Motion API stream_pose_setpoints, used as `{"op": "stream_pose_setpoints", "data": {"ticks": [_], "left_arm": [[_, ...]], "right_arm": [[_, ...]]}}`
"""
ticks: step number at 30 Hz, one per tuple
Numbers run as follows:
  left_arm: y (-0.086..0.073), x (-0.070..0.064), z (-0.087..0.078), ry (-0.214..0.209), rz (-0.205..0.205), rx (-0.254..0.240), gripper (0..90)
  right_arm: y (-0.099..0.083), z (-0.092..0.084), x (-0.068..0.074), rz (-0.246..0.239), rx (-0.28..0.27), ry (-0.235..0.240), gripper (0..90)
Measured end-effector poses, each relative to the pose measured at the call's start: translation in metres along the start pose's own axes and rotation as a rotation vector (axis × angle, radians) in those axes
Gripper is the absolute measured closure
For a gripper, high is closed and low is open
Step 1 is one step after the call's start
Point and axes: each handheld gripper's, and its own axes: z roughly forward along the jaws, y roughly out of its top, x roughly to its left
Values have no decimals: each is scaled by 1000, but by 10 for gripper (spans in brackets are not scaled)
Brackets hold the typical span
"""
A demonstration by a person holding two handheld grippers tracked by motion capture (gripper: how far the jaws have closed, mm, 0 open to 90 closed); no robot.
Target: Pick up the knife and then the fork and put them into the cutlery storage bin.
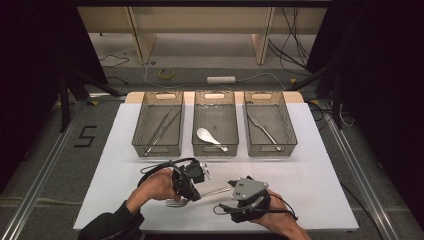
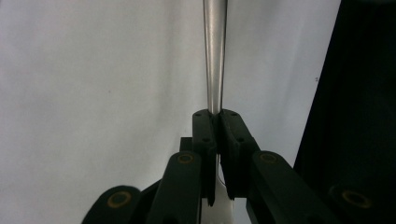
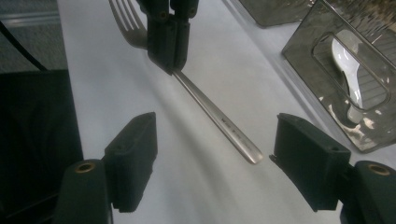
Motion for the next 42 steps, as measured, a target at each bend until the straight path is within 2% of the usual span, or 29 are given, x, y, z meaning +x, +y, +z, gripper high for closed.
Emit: {"op": "stream_pose_setpoints", "data": {"ticks": [5, 9, 15, 22, 26, 33, 35, 38, 42], "left_arm": [[11, -4, -4, -11, 13, 6, 848], [17, -6, -6, -16, 26, 11, 847], [25, -9, -6, -20, 44, 20, 848], [32, -14, -5, -27, 75, 36, 847], [34, -17, -4, -34, 84, 41, 847], [36, -22, -4, -45, 97, 38, 847], [36, -23, -5, -40, 106, 44, 847], [37, -24, -5, -44, 111, 50, 847], [38, -26, -3, -47, 118, 59, 847]], "right_arm": [[3, 8, 6, -84, 24, -30, 339], [6, 13, 9, -104, 34, -29, 361], [7, 18, 12, -173, 52, -59, 428], [8, 24, 15, -231, 77, -59, 508], [7, 27, 16, -283, 99, -60, 555], [7, 30, 20, -300, 120, -61, 637], [7, 30, 20, -320, 121, -51, 670], [7, 30, 22, -326, 127, -43, 722], [7, 32, 23, -365, 123, -59, 771]]}}
